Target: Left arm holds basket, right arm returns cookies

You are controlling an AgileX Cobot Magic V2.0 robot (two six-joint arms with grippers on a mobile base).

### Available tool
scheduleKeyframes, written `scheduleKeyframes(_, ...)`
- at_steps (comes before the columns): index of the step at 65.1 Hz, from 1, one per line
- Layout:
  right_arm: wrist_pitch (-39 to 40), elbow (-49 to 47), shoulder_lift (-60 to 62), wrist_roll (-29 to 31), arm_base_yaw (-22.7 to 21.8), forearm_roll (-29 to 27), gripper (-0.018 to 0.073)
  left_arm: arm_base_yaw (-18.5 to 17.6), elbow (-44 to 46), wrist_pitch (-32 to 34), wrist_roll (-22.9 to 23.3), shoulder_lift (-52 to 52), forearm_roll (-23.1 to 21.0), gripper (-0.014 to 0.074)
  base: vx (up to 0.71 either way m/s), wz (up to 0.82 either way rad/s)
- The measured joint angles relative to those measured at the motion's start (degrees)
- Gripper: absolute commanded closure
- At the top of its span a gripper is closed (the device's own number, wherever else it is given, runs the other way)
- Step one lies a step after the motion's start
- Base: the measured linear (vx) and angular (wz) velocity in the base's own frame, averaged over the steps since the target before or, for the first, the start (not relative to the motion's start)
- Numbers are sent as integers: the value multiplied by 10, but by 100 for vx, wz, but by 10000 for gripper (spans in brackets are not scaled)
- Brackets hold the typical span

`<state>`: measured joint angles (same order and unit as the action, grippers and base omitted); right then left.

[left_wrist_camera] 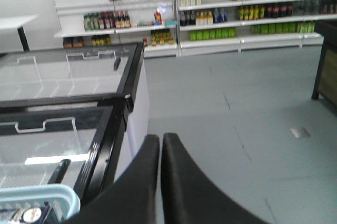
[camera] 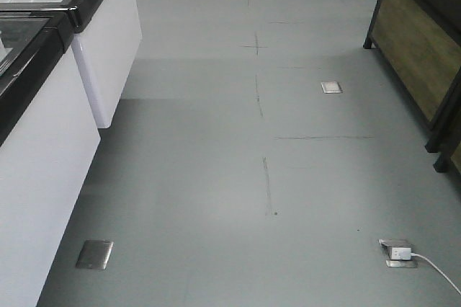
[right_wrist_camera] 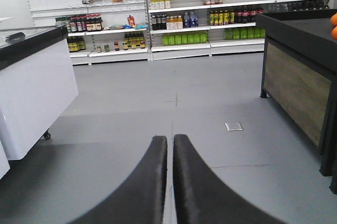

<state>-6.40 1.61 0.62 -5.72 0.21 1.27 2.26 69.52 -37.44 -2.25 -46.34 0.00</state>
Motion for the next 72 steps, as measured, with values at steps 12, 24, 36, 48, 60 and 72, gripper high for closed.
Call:
scheduleKeyframes(12, 0, 0, 0, 0, 0, 0, 565, 0, 0, -12, 1, -22, 0, 465, 0, 0)
scheduleKeyframes(24, 0, 0, 0, 0, 0, 0, 565, 0, 0, 6, 2, -26, 0, 273, 0, 0)
scheduleKeyframes(36, 0, 0, 0, 0, 0, 0, 565, 0, 0, 16, 2, -26, 0, 125, 0, 0)
scheduleKeyframes(48, 0, 0, 0, 0, 0, 0, 565, 16, 0, 29, 2, -26, 0, 107, 0, 0)
scheduleKeyframes(60, 0, 0, 0, 0, 0, 0, 565, 78, 0, 32, 2, -26, 0, 107, 0, 0)
scheduleKeyframes(72, 0, 0, 0, 0, 0, 0, 565, 152, -7, 18, 2, -20, 0, 111, 0, 0)
